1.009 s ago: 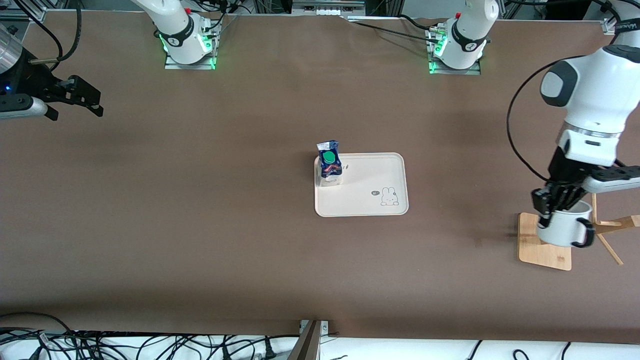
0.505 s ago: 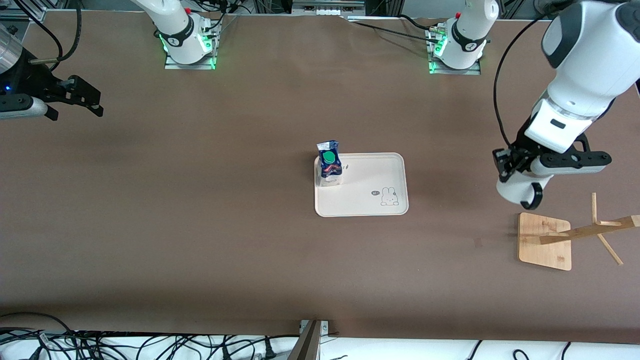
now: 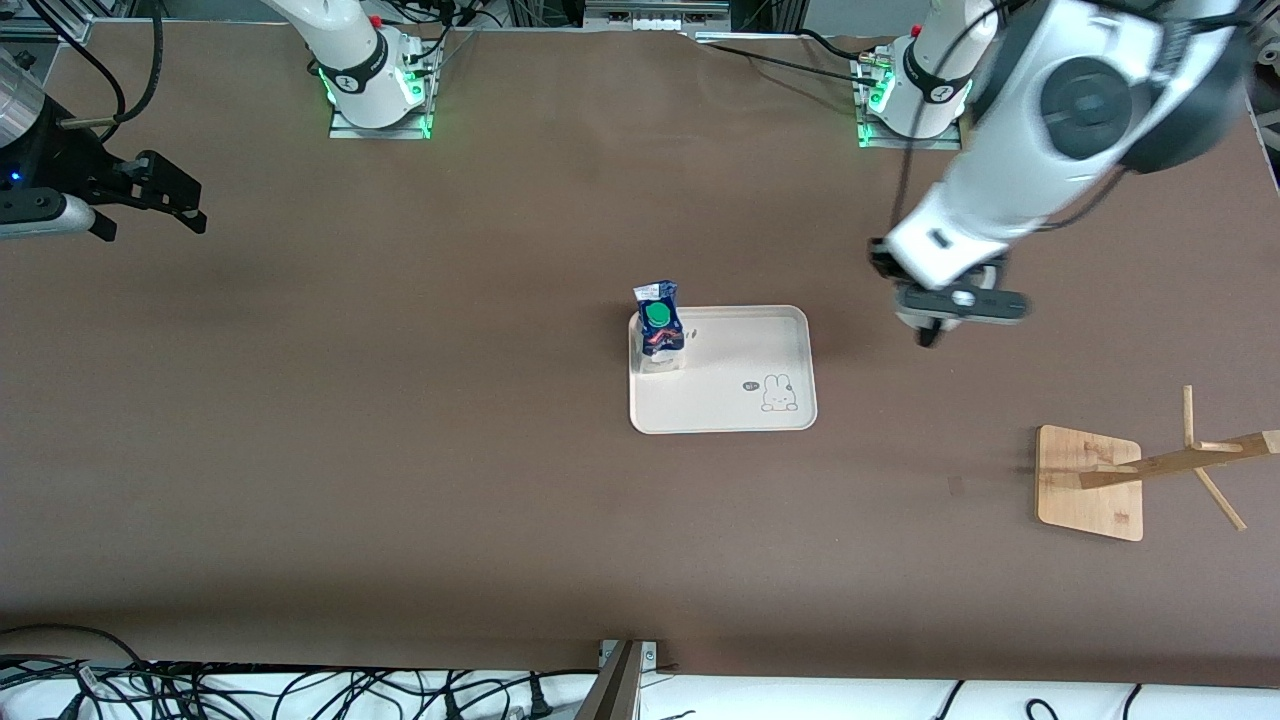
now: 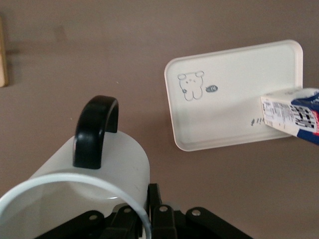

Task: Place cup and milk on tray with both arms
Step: 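Lift the mug off the stand and carry it toward the tray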

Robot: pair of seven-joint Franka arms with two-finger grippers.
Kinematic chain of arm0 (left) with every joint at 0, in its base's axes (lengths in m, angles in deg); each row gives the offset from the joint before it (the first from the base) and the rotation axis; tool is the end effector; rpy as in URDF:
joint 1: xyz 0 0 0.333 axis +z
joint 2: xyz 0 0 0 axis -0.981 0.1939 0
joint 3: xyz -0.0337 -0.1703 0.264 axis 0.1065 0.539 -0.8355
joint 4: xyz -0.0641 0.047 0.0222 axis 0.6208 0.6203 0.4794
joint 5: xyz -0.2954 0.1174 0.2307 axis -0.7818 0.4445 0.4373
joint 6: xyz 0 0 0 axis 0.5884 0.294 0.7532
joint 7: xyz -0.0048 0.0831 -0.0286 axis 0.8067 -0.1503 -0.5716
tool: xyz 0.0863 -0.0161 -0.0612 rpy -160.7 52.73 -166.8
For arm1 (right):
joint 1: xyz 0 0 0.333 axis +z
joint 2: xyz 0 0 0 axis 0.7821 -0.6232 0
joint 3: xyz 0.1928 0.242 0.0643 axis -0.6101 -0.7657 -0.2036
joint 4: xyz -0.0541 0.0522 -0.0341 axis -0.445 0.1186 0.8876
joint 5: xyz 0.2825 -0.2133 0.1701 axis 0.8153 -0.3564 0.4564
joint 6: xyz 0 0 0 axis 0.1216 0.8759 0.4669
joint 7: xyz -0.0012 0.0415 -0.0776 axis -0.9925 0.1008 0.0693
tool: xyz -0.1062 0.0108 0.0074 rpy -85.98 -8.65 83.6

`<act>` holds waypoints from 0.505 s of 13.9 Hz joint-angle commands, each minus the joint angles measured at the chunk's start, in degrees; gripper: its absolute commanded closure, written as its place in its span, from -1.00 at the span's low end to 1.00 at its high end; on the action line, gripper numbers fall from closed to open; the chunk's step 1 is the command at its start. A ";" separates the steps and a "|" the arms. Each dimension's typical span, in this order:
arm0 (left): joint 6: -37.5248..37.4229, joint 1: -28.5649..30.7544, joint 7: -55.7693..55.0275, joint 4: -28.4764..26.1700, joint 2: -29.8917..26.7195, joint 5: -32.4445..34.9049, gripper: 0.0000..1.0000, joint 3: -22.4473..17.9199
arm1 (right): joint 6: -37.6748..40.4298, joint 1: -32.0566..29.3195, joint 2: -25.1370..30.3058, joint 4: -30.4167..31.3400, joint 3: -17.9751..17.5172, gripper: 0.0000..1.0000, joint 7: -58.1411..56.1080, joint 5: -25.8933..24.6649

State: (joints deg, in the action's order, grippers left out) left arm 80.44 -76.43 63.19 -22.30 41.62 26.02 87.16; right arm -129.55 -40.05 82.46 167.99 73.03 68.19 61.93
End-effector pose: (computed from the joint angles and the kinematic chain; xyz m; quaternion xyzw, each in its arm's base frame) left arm 0.5397 -0.2254 0.4784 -0.9952 0.0594 0.0770 0.0071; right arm 0.5367 0.0285 0.6166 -0.9985 -0.0525 -0.0144 0.0016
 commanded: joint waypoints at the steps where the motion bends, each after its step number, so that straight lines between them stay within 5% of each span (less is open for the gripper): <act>1: -1.37 -2.37 -1.33 3.28 5.49 -0.20 1.00 0.21 | 0.99 -0.41 -0.35 -1.22 -0.17 -1.00 -0.42 -0.12; 7: -1.20 -9.15 -14.17 21.73 27.72 0.68 1.00 -0.58 | 1.00 -0.41 -0.35 -1.22 -0.17 -1.00 -0.42 -0.12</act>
State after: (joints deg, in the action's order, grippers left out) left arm 80.90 -83.01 51.48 -9.72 60.52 26.01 87.08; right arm -129.54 -40.06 82.45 167.95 73.05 68.19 61.93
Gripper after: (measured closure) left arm 0.938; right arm 0.000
